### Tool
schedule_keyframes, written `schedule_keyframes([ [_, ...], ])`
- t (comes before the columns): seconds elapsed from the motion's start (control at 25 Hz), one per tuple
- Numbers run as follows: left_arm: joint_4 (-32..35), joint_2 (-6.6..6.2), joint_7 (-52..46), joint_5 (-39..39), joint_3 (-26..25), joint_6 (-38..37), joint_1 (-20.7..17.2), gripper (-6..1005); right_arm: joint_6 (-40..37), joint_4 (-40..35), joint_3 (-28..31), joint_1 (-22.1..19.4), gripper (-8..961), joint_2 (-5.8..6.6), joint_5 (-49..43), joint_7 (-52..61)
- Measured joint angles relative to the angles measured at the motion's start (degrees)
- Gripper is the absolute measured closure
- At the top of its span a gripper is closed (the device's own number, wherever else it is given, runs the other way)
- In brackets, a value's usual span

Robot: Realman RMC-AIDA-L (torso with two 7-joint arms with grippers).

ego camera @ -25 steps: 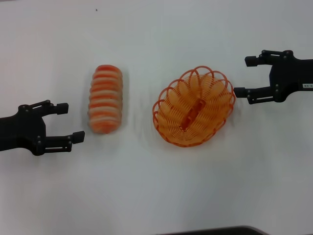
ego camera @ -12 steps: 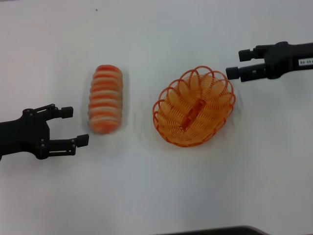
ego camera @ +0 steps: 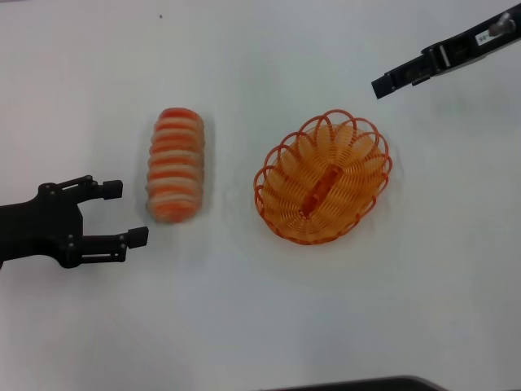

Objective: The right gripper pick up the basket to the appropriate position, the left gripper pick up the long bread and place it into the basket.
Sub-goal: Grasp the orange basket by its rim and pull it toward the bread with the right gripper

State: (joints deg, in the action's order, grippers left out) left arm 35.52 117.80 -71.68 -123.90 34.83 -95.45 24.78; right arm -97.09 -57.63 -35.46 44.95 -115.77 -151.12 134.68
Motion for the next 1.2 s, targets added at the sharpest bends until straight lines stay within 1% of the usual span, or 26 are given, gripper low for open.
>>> schedule_keyframes([
  [0.12, -0.03, 0.05, 0.02, -0.08, 0.02, -0.01, -0.17, 80, 0.63, 0.43, -2.97, 2.03, 37, -1.07, -3.31, 2.01],
  [0.24, -0.01, 0.11, 0.13, -0.03, -0.01, 0.02, -0.50, 80, 2.31, 1.57, -6.56, 2.39, 37, -1.59, -3.64, 3.33],
  [0.56, -0.10, 0.17, 0.35, -0.11, 0.20, 0.39, -0.84, 80, 8.77, 6.24, -11.26, 1.91, 38, -2.20, -3.79, 3.54],
  [0.76, -0.10, 0.24, 0.38, -0.11, 0.24, 0.39, -1.04, 80, 11.77, 9.80, -12.78, 2.18, 38, -2.43, -3.84, 3.17],
  [1.08, -0.10, 0.24, 0.40, -0.11, 0.24, 0.16, -1.06, 80, 13.93, 10.52, -14.13, 2.16, 37, -2.74, -3.85, 3.18],
  [1.2, -0.10, 0.24, 0.40, -0.10, 0.22, 0.04, -1.06, 80, 14.71, 10.17, -13.95, 1.75, 134, -2.76, -3.63, 3.11],
])
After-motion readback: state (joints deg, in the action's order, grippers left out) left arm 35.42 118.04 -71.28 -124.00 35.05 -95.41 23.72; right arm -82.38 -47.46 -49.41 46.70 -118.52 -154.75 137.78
